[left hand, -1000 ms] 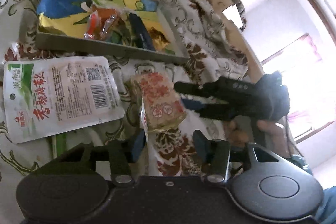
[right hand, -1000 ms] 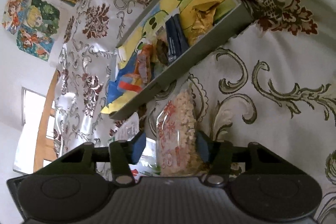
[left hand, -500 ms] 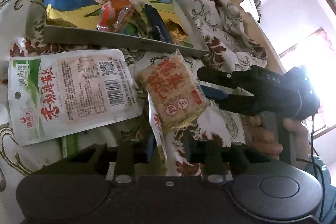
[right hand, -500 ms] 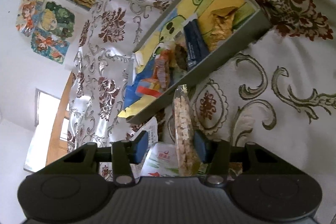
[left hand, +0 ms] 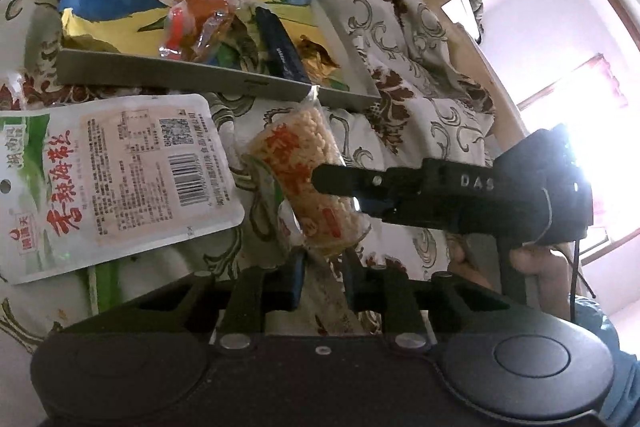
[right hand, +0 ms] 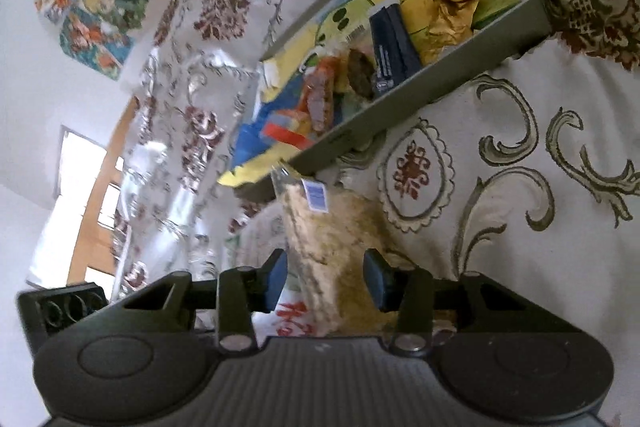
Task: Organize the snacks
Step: 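Lift the rice-cracker pack with the right tool while the left tool lifts the bean pack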
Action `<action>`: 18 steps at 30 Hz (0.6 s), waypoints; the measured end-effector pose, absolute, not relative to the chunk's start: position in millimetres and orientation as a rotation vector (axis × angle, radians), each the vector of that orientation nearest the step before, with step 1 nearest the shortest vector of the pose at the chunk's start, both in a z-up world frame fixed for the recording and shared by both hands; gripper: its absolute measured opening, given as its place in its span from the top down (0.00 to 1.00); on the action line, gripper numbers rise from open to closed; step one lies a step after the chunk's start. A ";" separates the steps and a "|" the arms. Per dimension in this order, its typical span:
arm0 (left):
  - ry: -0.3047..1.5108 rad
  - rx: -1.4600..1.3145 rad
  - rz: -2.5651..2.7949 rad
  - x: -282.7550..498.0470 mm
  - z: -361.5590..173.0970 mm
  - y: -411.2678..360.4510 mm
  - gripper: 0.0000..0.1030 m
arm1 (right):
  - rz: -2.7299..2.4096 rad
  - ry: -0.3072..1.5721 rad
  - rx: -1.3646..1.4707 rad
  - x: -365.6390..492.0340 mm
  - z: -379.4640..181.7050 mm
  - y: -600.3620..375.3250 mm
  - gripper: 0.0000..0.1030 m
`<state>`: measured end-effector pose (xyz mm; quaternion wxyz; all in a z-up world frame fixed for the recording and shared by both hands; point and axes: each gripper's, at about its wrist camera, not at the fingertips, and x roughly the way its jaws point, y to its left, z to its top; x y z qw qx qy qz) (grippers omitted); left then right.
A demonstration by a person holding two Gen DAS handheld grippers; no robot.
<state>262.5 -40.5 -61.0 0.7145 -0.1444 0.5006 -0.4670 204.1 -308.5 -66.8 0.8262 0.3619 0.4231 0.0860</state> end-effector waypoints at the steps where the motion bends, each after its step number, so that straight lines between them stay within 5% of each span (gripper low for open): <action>1: 1.109 -0.307 -1.026 262.0 -61.0 -41.9 0.78 | 0.174 0.904 0.750 204.0 -66.7 -306.9 0.52; 6: 1.165 -0.142 -0.921 257.3 -77.1 -58.7 0.79 | 0.165 0.912 0.729 201.4 -67.6 -304.1 0.51; 18: 1.199 -0.220 -0.903 259.7 -89.1 -57.3 0.81 | 0.108 0.878 0.583 199.1 -58.4 -297.9 0.46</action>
